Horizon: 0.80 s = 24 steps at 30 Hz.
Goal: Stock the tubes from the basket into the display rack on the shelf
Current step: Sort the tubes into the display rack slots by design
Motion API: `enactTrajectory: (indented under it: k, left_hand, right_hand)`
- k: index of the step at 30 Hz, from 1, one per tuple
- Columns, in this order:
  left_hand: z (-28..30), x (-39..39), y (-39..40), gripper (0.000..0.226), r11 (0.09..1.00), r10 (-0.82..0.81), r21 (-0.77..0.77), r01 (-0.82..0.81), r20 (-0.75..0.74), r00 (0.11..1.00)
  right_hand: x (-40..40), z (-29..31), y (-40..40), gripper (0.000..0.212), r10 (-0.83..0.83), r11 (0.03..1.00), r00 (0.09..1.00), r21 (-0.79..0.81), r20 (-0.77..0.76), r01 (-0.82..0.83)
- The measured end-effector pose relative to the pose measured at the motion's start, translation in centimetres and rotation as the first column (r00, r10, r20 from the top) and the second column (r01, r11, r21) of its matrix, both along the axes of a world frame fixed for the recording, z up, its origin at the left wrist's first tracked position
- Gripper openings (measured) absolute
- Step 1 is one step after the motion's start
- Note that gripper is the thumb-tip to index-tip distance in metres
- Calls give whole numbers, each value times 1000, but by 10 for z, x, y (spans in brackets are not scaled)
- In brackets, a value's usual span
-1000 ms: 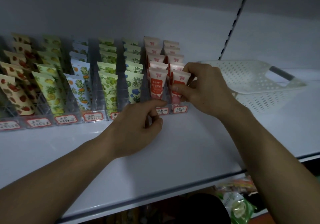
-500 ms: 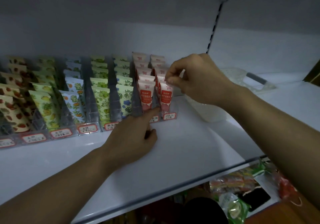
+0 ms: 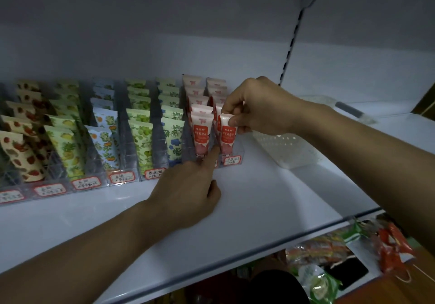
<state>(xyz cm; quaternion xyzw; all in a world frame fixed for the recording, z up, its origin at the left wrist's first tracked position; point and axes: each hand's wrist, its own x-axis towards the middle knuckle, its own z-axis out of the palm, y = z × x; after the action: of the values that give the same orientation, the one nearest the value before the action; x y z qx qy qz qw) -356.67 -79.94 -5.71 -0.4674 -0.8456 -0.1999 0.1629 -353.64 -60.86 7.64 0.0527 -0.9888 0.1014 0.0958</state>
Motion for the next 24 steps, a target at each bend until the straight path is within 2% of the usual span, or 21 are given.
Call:
enactTrajectory:
  k: [3, 7, 13, 15, 17, 18, 22, 24]
  left_hand:
    - [1, -3, 3, 73, 999, -2, -39, 0, -47, 999]
    - [3, -4, 3, 68, 998, -21, -61, 22, 9, 1000]
    - [6, -9, 7, 47, 1000, -19, -24, 19, 16, 1000]
    - [6, -11, 7, 40, 1000, -16, -24, 17, 13, 1000]
    - [4, -12, 7, 39, 1000, -9, -2, 9, 15, 1000]
    - [3, -12, 7, 40, 1000, -3, 11, 2, 18, 1000]
    - [1, -12, 6, 39, 999, 13, 51, -15, 24, 1000]
    - [0, -12, 5, 40, 999, 11, 47, -12, 23, 1000]
  right_hand:
    - [1, 0, 1, 6, 42, 998, 999, 43, -10, -41]
    - [1, -1, 3, 14, 50, 999, 999, 11, 0, -50]
    - [2, 5, -2, 5, 22, 993, 1000, 120, 17, -24]
    - [2, 11, -1, 11, 43, 979, 995, 200, -95, -23]
    - [-1, 16, 2, 18, 73, 978, 967, 206, -246, -21]
    - [-3, 18, 2, 19, 81, 979, 961, 204, -265, -26]
    - [-20, 16, -5, 19, 36, 968, 994, 250, -105, -8]
    - [-27, 18, -5, 18, -23, 979, 998, 201, -58, 34]
